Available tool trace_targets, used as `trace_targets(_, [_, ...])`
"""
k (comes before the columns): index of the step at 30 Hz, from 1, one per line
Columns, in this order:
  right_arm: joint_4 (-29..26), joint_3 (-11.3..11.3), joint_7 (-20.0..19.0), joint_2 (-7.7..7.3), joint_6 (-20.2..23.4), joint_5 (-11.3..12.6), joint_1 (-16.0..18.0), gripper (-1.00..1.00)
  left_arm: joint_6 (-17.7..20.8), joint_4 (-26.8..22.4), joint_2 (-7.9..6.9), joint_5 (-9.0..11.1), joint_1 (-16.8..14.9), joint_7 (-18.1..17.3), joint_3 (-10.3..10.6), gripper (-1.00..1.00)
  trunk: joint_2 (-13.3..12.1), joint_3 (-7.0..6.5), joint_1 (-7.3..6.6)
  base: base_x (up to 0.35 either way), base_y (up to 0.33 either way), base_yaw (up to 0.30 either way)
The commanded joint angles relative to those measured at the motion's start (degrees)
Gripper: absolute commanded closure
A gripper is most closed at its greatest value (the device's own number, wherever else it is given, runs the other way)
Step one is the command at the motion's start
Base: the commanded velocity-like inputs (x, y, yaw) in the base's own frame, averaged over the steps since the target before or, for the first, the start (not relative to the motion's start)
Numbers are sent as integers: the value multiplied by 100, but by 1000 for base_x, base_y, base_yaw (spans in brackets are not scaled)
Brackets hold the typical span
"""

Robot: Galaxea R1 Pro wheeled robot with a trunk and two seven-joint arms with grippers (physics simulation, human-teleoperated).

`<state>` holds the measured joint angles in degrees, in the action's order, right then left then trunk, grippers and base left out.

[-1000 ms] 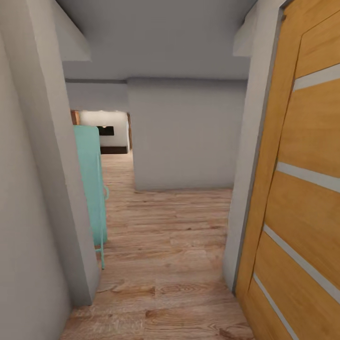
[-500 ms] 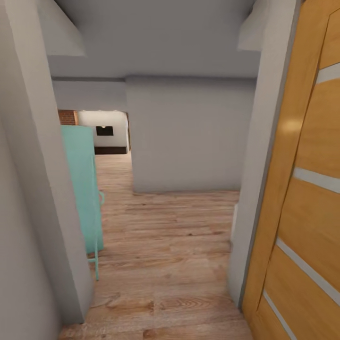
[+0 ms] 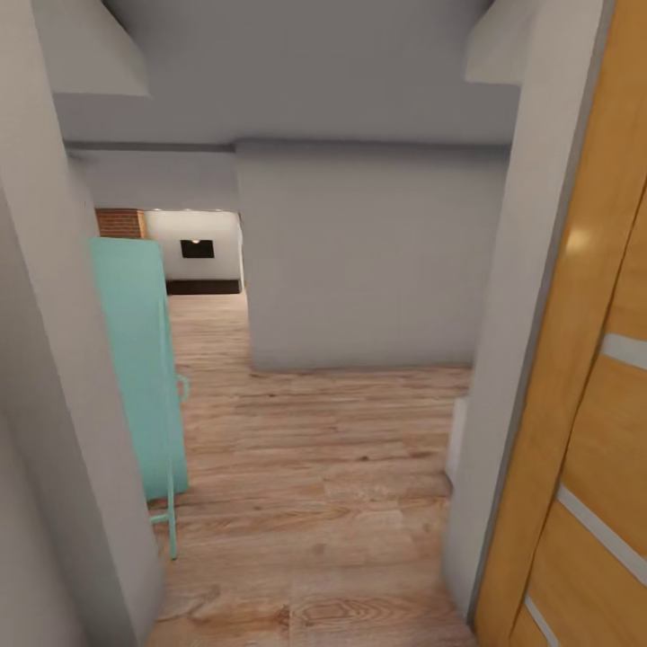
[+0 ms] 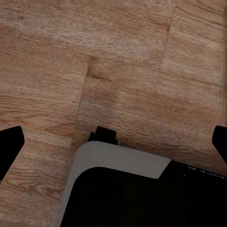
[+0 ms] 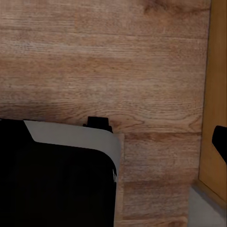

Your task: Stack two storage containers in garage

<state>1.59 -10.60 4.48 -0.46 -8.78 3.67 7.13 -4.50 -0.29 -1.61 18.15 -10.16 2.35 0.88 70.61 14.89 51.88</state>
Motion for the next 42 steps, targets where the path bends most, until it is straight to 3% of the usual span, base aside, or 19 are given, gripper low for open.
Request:
trace_targets(1, [17, -47, 9, 0, -30, 38, 8, -100, -16, 3, 2, 22, -4, 11, 11, -100, 4, 7, 4, 324, 0, 0])
trace_targets(42, [17, -54, 9, -10, -28, 40, 8, -100, -16, 4, 3, 10, -4, 11, 18, -100, 4, 7, 4, 324, 0, 0])
